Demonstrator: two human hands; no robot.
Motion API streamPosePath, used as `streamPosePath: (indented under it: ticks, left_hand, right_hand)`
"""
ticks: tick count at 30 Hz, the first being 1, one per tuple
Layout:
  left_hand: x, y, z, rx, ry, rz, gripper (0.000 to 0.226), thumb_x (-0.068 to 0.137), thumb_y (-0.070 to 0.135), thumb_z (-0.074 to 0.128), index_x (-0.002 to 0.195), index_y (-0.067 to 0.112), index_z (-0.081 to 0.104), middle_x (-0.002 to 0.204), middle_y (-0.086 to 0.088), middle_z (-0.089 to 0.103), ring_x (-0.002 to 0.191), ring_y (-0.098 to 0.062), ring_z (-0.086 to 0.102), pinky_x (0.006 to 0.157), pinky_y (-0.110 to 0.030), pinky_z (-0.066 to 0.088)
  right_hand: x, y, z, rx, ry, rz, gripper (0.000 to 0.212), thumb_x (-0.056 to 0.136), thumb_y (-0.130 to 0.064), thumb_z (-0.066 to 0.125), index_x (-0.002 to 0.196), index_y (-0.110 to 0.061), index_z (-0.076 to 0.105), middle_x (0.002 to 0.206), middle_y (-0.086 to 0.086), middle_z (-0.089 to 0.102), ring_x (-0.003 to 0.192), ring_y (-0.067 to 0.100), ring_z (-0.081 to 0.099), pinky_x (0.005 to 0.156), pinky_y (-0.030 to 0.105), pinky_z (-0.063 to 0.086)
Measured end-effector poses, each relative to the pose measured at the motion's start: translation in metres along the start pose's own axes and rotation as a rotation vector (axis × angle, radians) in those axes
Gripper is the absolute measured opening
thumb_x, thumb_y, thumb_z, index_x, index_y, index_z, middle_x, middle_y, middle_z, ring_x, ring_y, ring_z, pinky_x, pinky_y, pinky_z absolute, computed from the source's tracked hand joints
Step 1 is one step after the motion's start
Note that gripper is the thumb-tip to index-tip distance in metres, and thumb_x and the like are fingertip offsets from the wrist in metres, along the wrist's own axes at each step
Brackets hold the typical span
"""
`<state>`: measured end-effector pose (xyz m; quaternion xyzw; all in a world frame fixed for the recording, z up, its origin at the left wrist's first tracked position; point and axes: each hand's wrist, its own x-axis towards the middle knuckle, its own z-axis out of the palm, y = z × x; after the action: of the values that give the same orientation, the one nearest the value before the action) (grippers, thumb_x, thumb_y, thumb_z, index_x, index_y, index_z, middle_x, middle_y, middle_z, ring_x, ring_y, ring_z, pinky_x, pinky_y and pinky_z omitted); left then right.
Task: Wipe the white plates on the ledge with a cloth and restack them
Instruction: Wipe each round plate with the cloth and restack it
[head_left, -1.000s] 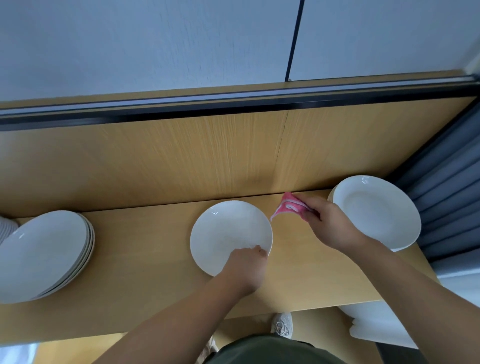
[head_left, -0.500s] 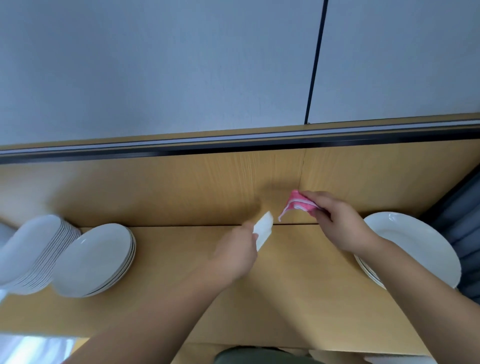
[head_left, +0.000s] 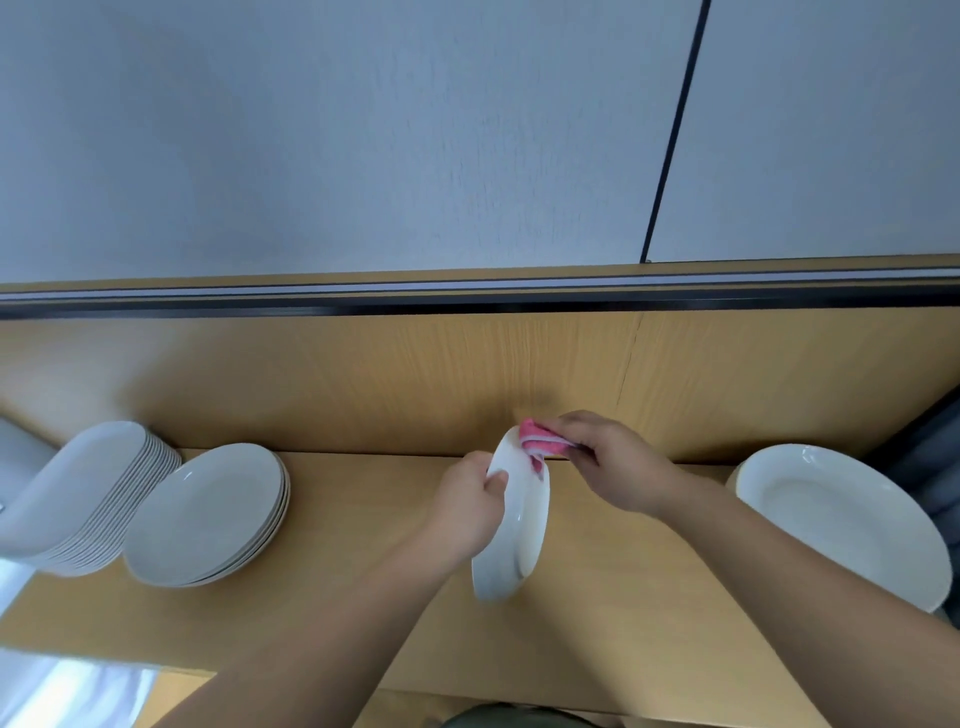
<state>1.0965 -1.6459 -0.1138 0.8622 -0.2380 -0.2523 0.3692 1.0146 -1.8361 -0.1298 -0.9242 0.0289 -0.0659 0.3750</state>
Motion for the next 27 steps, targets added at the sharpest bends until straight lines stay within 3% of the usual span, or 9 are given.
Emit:
streamPosePath:
  ticks: [4,7,10,13,19,22,27]
  left_hand:
    - [-0.001,-0.012,-0.016,-0.004,-0.012,0.025,0.024,0.097,0.019,0.045,0.118,0.022,0.056,0.102,0.003,0.064,0.091,-0.013,0.059,0.072,-0.028,0.048]
    - [0.002,-0.024,-0.037,0.035,-0.051,0.057,0.036,0.089,0.018,0.057,0.125,0.023,0.053,0.103,0.003,0.065,0.093,-0.014,0.061,0.077,-0.031,0.051]
    - [0.004,-0.038,-0.056,0.039,-0.135,0.040,0.053,0.076,0.014,0.072,0.126,0.023,0.053,0.101,0.001,0.067,0.093,-0.016,0.063,0.077,-0.033,0.054]
    - [0.002,-0.056,-0.065,-0.001,-0.119,-0.026,0.054,0.070,0.013,0.076,0.120,0.024,0.057,0.097,0.001,0.069,0.090,-0.016,0.066,0.077,-0.036,0.056]
    - [0.000,-0.092,-0.076,-0.042,-0.097,-0.111,0.037,0.072,0.016,0.077,0.104,0.027,0.061,0.085,0.010,0.067,0.076,-0.002,0.062,0.056,-0.013,0.040]
    - [0.000,-0.106,-0.078,-0.077,-0.091,-0.130,0.042,0.072,0.015,0.077,0.109,0.029,0.062,0.087,0.014,0.068,0.077,0.003,0.062,0.057,-0.010,0.042]
    - [0.004,-0.123,-0.079,-0.165,-0.111,-0.157,0.051,0.073,0.012,0.079,0.116,0.030,0.059,0.095,0.013,0.069,0.085,0.000,0.064,0.066,-0.012,0.050]
  right_hand:
    - [0.020,-0.009,0.038,0.066,-0.072,0.072,0.052,0.099,-0.006,0.045,0.145,-0.028,0.043,0.120,-0.009,0.053,0.109,0.010,0.051,0.091,0.018,0.040]
    - [0.032,-0.020,0.062,0.151,-0.130,0.097,0.054,0.100,-0.021,0.050,0.151,-0.027,0.033,0.146,-0.011,0.038,0.131,0.005,0.040,0.108,0.019,0.032]
    - [0.047,-0.028,0.083,0.157,-0.145,0.100,0.055,0.099,-0.033,0.052,0.150,-0.026,0.033,0.152,-0.009,0.030,0.136,0.007,0.034,0.110,0.015,0.025]
    - [0.063,-0.038,0.102,0.122,-0.127,0.106,0.049,0.100,-0.035,0.051,0.147,-0.025,0.041,0.150,-0.004,0.034,0.134,0.011,0.037,0.105,0.013,0.025]
    - [0.094,-0.042,0.131,0.094,-0.188,0.050,0.030,0.101,-0.027,0.049,0.127,-0.029,0.063,0.123,0.001,0.056,0.112,0.017,0.052,0.097,0.032,0.043]
    - [0.103,-0.038,0.136,0.066,-0.219,0.068,0.030,0.101,-0.024,0.047,0.125,-0.031,0.064,0.123,-0.002,0.056,0.110,0.013,0.052,0.095,0.027,0.042]
    - [0.113,-0.017,0.140,0.102,-0.223,0.259,0.031,0.102,-0.026,0.044,0.126,-0.036,0.062,0.125,-0.014,0.060,0.115,0.007,0.053,0.093,0.018,0.037]
